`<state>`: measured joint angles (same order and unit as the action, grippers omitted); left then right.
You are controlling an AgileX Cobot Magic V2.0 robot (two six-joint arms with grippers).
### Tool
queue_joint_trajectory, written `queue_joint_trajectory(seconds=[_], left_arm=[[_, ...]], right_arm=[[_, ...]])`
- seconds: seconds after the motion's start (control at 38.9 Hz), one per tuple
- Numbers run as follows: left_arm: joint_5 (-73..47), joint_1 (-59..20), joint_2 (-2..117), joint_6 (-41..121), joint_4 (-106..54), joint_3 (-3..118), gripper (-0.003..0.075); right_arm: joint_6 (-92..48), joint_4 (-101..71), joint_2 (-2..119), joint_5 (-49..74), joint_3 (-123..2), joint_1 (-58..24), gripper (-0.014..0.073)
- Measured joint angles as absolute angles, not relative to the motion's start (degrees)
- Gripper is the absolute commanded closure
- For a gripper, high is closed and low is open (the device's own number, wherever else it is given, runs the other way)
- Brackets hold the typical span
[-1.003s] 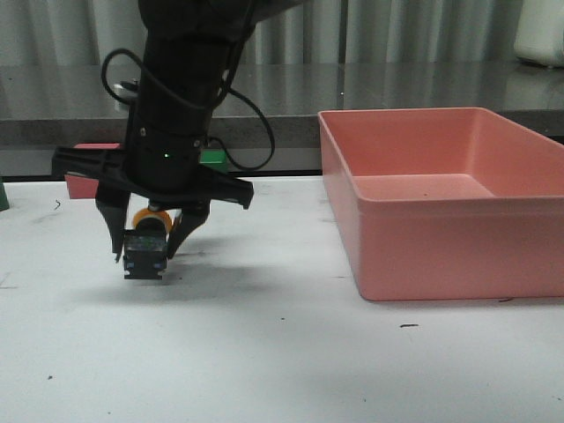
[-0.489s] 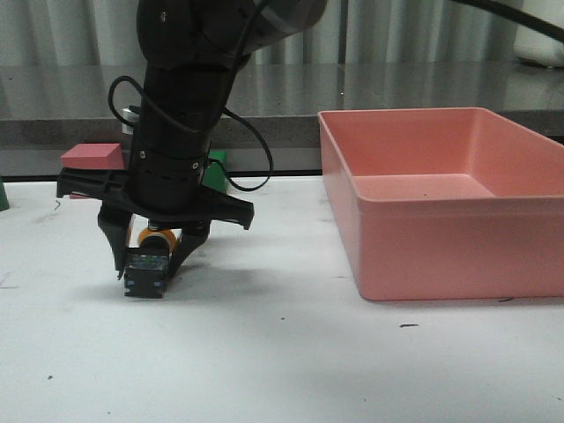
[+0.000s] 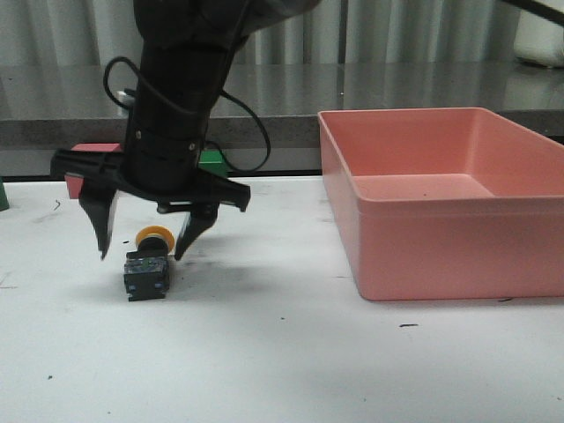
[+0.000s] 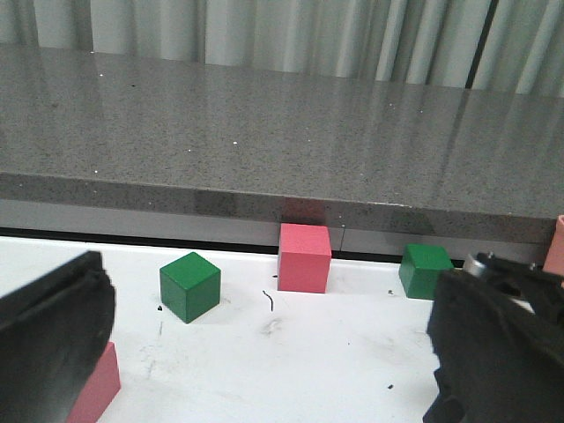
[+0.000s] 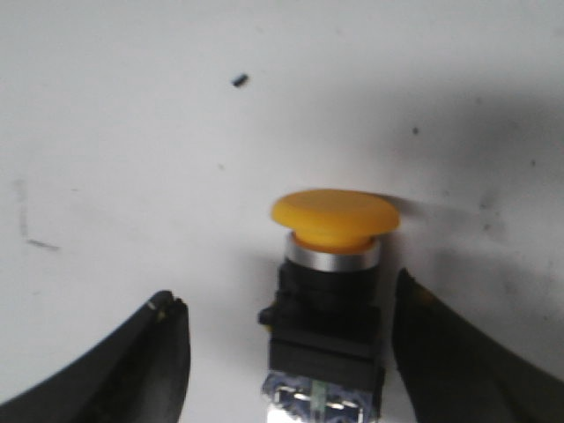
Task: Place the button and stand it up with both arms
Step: 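Lower the button onto the table and open the right gripper, then raise the right gripper and withdraw it back toward the bin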
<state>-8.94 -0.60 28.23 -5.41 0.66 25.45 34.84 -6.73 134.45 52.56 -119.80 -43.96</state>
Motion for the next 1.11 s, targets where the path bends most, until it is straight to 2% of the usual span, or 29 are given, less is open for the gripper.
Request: queue_joint_trajectory(seconds=[0.18, 0.31, 0.64, 0.87, 1.11], left_arm=[[-8.9, -0.6, 28.2, -5.4, 0.7, 25.4, 0.0027], [-8.9, -0.6, 28.2, -5.4, 0.7, 25.4, 0.0027], [-8.9, -0.6, 28.2, -5.4, 0.7, 25.4, 0.0027], [-8.9, -0.6, 28.2, -5.4, 0.7, 25.4, 0.0027], [-8.9, -0.6, 28.2, -5.4, 0.7, 25.4, 0.0027]], right_arm=[[27.0, -6.7, 130.6, 55.4, -124.3, -44.0, 0.0507], [21.1, -6.7, 128.3, 58.9, -125.9, -43.6, 0.0668], [11.1, -6.6, 122.8, 70.1, -125.9, -37.4, 0.0654], [5.6, -6.5, 115.5, 71.3, -122.7, -23.8, 0.0654], [2.4, -6.1, 103.0, 71.4, -105.3, -9.1, 0.0654]])
